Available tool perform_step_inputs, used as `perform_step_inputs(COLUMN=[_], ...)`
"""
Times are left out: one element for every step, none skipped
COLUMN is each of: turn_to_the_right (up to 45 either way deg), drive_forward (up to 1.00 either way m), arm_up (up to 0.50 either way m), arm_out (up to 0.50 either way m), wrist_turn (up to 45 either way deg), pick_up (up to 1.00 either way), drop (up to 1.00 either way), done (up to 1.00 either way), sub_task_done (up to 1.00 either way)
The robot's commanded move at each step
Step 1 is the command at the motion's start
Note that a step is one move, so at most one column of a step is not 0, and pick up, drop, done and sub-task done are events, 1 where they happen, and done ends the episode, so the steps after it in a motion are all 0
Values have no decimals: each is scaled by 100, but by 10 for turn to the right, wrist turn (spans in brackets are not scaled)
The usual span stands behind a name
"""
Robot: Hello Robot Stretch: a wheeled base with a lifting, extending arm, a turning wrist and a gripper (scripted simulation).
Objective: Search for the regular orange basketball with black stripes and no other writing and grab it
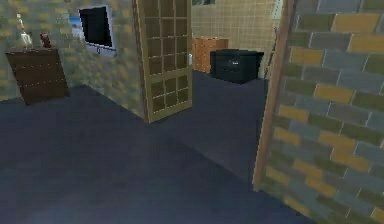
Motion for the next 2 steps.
perform_step_inputs(turn_to_the_right=[0, 0], drive_forward=[100, 65], arm_up=[0, 0], arm_out=[0, 0], wrist_turn=[0, 0], pick_up=[0, 0], drop=[0, 0], done=[0, 0], sub_task_done=[0, 0])
